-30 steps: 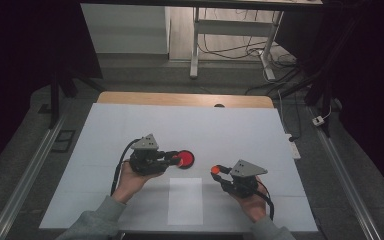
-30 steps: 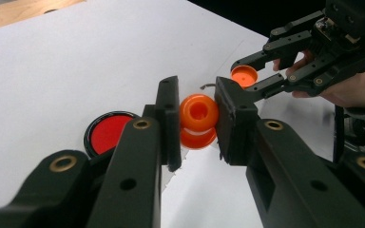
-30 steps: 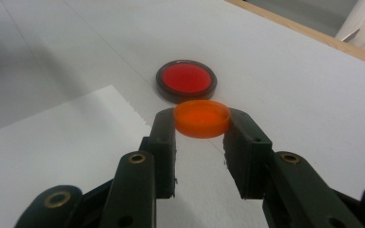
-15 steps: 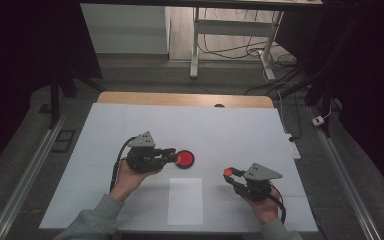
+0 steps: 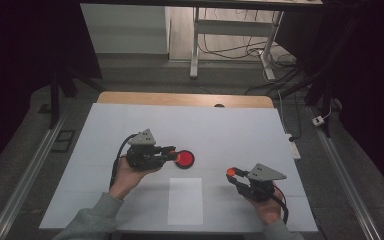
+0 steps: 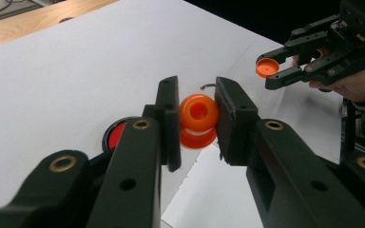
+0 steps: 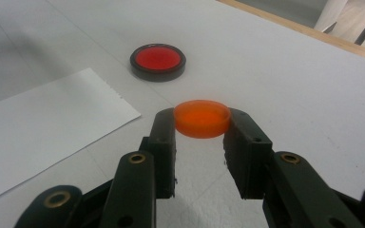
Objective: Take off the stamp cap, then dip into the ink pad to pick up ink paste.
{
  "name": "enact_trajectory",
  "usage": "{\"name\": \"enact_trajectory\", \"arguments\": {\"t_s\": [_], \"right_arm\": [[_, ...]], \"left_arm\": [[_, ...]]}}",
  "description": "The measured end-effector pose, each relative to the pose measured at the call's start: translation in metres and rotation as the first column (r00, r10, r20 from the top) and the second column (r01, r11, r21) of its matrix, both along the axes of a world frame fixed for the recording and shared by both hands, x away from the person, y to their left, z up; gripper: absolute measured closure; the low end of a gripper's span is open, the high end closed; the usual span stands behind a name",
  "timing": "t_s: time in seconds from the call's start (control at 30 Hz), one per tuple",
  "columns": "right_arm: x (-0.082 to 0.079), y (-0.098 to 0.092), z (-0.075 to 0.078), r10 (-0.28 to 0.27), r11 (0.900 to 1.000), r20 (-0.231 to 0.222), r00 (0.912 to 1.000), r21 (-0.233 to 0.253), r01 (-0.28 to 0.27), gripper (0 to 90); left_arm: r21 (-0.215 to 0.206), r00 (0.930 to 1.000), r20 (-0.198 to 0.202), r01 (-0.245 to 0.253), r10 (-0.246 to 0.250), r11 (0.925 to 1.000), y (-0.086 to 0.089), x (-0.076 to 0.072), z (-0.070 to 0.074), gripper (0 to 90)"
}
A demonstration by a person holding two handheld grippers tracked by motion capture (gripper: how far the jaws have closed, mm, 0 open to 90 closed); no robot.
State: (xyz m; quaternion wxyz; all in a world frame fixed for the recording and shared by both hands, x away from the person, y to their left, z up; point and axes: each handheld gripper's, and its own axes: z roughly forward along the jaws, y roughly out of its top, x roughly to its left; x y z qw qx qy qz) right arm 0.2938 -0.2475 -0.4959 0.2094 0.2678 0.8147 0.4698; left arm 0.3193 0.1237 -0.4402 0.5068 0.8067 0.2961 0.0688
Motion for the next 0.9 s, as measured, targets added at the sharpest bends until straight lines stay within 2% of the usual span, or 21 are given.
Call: {"name": "enact_trajectory", "arguments": {"t_s": [0.2, 0.57, 0.9], "right_arm": [[-0.001, 0.000, 0.000, -0.002, 1.000, 0.002, 1.0000, -0.006, 0.002, 64.5], [0.000, 0.000, -0.001, -0.007, 1.000, 0.004, 1.0000, 0.000, 0.007, 64.5], [0.000, -0.001, -0.001, -0.015, 1.000, 0.006, 0.9999, -0.007, 0.015, 64.5]], "left_arm": [[0.005, 1.0000, -0.001, 0.002, -0.002, 1.0000, 0.000, 0.003, 0.001, 72.0], [0.034, 1.0000, -0.002, 0.004, -0.004, 0.9994, -0.004, 0.018, 0.001, 72.0], [0.034, 0.9999, -0.010, -0.007, 0.007, 0.9994, -0.005, 0.028, -0.003, 72.0]]}}
